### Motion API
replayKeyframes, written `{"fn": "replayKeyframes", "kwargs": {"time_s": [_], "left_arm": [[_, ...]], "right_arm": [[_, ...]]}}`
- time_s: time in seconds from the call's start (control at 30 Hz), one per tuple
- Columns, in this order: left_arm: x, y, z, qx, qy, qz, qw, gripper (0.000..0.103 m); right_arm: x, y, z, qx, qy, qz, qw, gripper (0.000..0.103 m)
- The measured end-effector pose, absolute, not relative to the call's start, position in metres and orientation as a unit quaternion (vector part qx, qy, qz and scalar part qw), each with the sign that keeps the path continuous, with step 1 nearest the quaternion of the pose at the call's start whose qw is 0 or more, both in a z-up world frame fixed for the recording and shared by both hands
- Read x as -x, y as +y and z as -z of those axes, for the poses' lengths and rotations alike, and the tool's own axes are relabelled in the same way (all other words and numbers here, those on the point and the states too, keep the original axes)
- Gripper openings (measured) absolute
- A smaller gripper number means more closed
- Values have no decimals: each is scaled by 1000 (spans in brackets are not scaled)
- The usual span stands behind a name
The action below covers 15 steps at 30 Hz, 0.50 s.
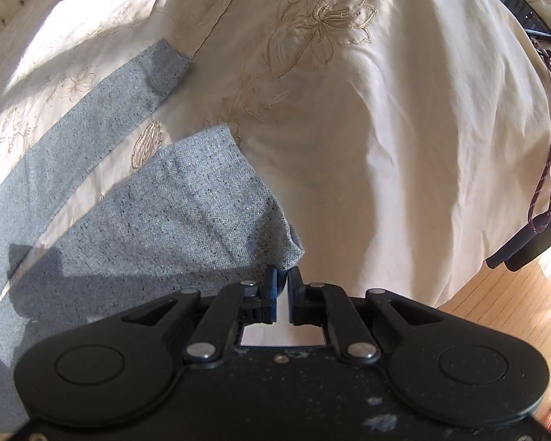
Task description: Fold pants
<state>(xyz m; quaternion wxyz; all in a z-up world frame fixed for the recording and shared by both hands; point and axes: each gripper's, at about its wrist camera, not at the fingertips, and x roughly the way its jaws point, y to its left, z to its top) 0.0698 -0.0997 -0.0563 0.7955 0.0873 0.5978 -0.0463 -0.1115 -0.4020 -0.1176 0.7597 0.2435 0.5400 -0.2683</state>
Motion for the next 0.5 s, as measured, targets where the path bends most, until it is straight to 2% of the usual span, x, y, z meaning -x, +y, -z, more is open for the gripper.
{"fn": "replayKeyframes", "kwargs": {"time_s": [0.07, 0.27, 0.5], "left_arm": [[-70, -96, 57, -84, 598, 41, 796, 58], [-72, -90, 57, -71, 599, 25, 797, 58], [-76, -84, 58, -68, 599, 10, 798, 58]], "right_arm": [[109, -403, 107, -229, 516, 267, 781, 27], [62, -424, 105, -241, 475, 203, 822, 28], [12, -451, 134, -263, 521, 158, 796, 33]]}}
